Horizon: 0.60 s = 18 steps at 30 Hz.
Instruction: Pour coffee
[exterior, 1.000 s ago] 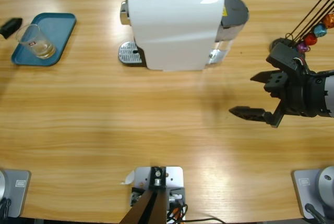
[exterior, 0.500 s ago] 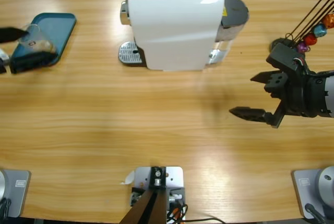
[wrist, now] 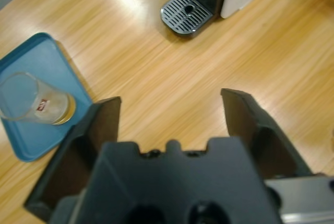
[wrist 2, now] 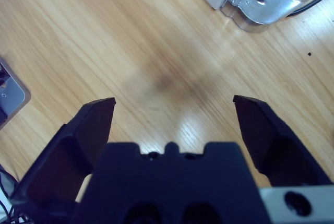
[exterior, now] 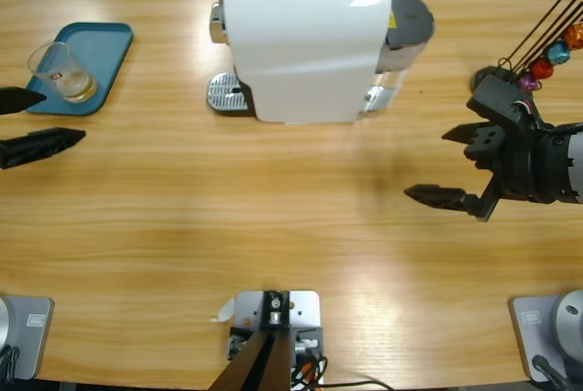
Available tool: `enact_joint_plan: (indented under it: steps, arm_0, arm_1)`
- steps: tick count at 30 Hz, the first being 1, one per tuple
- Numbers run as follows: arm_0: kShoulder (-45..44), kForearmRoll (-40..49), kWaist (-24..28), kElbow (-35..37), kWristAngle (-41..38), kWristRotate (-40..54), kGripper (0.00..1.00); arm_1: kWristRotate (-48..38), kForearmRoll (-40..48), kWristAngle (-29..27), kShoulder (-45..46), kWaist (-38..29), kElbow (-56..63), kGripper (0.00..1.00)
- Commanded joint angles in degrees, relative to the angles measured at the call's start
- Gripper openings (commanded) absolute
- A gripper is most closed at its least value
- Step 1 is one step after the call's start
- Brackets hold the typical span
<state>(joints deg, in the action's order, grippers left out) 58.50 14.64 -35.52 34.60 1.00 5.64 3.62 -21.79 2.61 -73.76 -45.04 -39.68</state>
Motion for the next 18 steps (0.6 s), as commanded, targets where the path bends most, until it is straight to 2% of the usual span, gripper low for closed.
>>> enact_joint_plan:
  steps: [1, 18]
  arm_0:
    - [-0.9, 1.0, 1.0, -0.6, -6.3, 0.7, 0.646]
    - [3.5, -0.6, 0.5, -2.3, -9.1, 1.7, 0.646]
  arm_1:
    - [0.7, -0.8, -0.6, -0.8, -0.7, -0.5, 0.984]
    - [0.7, -0.9, -0.9, -1.5, -0.7, -0.7, 0.987]
